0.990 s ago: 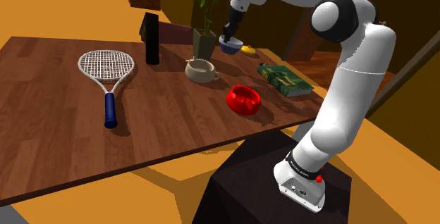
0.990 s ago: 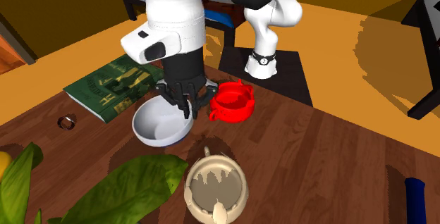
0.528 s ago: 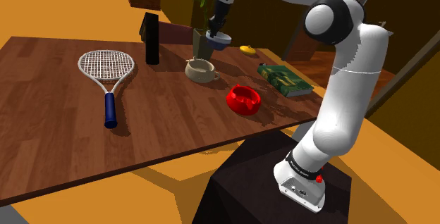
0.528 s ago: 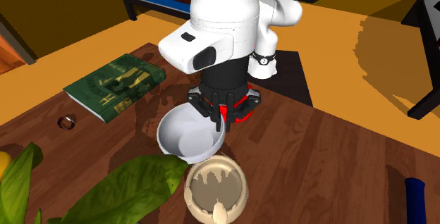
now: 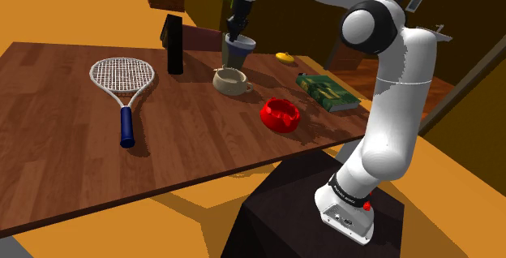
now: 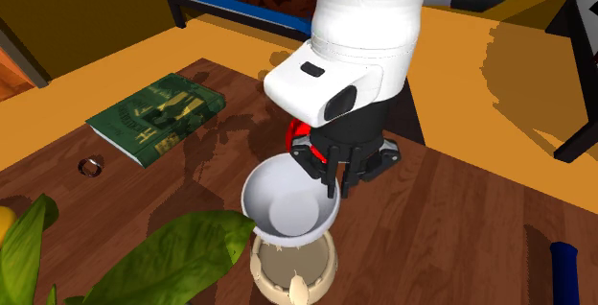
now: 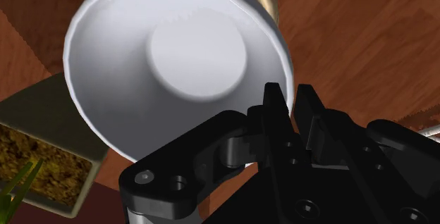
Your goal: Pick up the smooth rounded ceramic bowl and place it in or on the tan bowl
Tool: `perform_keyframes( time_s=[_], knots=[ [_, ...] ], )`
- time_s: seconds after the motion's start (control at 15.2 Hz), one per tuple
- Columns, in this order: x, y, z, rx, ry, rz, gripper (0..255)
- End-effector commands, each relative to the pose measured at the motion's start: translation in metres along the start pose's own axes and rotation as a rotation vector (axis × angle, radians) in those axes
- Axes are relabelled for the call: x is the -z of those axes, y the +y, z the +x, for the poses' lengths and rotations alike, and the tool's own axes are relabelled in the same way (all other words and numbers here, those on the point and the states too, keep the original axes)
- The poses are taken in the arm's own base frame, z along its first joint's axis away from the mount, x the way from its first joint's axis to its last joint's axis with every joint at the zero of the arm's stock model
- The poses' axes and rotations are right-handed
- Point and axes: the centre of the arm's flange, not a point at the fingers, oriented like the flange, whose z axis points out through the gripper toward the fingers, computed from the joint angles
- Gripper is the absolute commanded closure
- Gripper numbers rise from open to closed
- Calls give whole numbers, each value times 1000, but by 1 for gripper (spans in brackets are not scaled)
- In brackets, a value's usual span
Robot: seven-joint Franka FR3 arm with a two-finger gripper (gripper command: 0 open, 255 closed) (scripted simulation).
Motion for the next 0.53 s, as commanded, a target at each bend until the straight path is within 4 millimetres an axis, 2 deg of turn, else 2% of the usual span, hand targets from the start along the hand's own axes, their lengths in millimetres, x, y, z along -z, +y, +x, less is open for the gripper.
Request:
perform_keyframes(
  time_s=[0.0,0.46],
  knots=[
    [-11,-1,0,0,1,0,255],
    [-48,-1,-4,0,1,0,255]
  ],
)
